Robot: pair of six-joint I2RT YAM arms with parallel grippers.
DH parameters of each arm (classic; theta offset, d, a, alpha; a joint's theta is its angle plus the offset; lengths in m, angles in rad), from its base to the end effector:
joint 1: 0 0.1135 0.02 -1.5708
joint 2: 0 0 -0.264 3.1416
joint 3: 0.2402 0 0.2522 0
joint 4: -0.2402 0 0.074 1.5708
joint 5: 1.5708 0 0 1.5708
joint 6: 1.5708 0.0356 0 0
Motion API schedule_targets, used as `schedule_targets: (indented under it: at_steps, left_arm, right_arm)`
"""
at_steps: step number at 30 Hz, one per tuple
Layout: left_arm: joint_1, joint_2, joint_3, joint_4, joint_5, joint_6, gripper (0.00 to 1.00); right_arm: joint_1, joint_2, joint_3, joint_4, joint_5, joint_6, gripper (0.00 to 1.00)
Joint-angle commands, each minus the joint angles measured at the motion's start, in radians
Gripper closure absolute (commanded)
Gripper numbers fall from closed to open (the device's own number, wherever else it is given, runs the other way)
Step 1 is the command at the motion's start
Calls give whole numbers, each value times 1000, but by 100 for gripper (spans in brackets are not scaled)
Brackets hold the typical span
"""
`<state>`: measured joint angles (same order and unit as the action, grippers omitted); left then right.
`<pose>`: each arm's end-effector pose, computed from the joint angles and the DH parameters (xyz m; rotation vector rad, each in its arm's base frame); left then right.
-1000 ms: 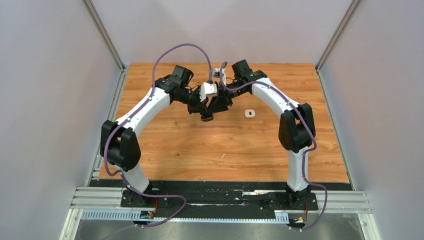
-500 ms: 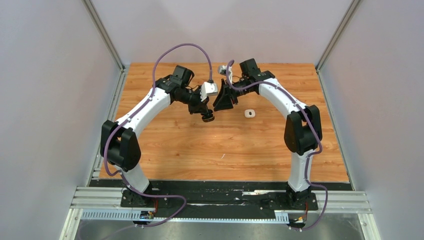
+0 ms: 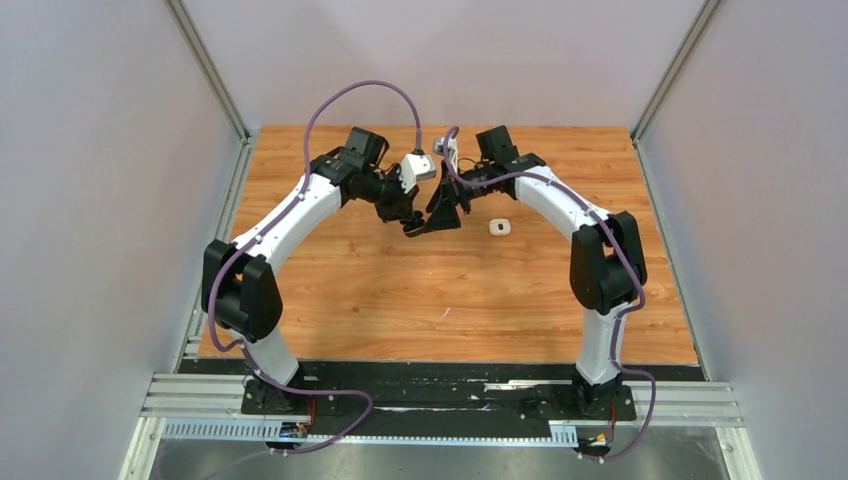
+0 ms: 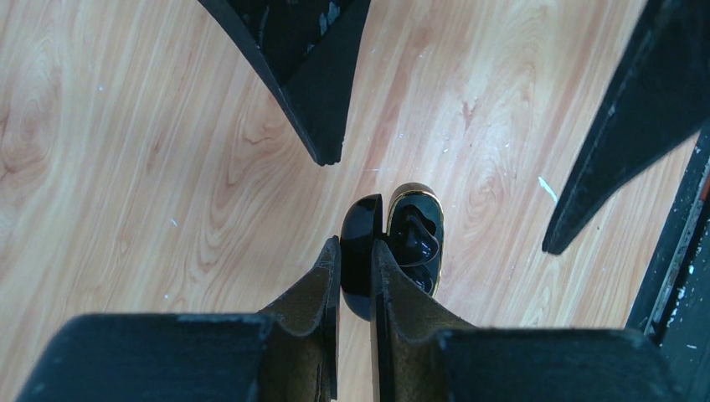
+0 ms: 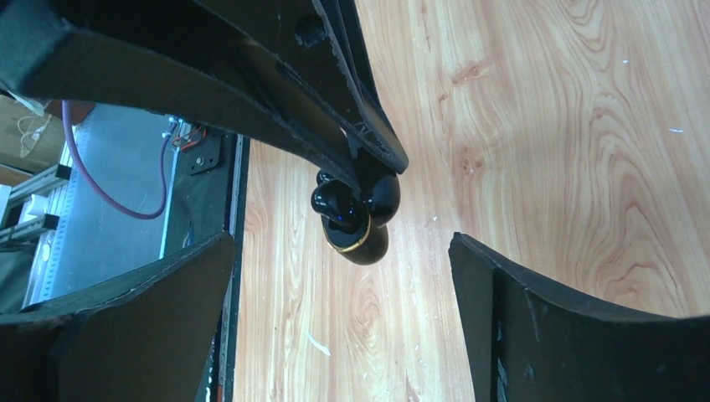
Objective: Insert the wireless bluetooth earbuds into the charging case
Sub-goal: Place the earbud in the charging case.
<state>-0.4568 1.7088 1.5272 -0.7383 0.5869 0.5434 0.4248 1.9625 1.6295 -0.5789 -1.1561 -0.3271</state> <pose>0.3242 -0.1813 0.3073 1.3580 1.9777 -0.6857 0.3747 0.2053 0.2643 -1.2428 1.8347 1.4454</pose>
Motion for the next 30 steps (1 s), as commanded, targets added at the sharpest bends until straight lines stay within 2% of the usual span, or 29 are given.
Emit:
schedule_targets:
  at_steps: [1,9,30]
  left_arm:
    - [-9,-5,42,38,-17,-57,100]
    - [-14,-3,48,40,-8,-64,100]
    - [-14,-14,40,40,-2,-44,100]
  right_arm:
    - [15,-28,3,114,18,121,0]
    - [30,6,32,145,135,212,0]
    - [-2,27,45,135,193,203,0]
